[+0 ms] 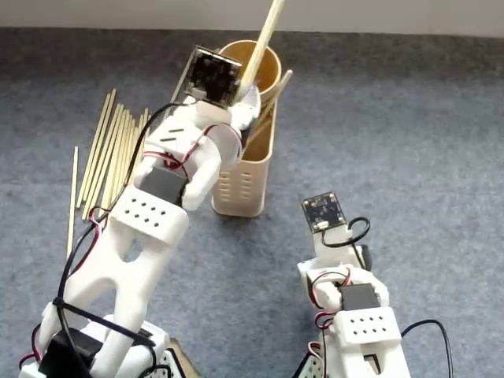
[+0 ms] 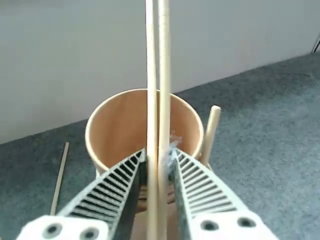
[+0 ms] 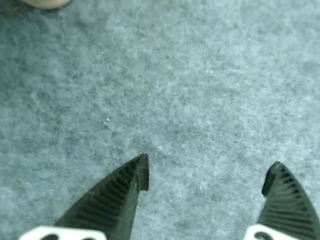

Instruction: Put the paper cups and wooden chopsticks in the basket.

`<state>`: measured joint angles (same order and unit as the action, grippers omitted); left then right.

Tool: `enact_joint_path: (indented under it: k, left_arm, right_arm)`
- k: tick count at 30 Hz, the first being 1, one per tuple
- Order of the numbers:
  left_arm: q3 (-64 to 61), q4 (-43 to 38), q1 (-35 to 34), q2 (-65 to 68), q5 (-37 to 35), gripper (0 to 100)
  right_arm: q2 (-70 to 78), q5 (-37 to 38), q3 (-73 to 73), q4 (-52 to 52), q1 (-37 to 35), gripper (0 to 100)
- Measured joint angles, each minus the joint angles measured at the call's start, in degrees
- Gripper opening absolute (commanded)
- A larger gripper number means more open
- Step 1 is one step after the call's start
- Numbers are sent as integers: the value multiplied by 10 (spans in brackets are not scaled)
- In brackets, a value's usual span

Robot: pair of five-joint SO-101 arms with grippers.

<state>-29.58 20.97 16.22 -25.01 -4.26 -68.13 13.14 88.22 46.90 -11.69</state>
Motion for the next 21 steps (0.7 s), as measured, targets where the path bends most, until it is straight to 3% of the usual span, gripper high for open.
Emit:
enact_joint_path:
  k: [11, 21]
  left_arm:
    - [15, 0, -22, -5, -12, 115]
    - [64, 1, -42, -5, -133, 117]
  right_arm:
    - [0, 0, 0, 0, 0, 358]
    - [0, 0, 0, 0, 0, 358]
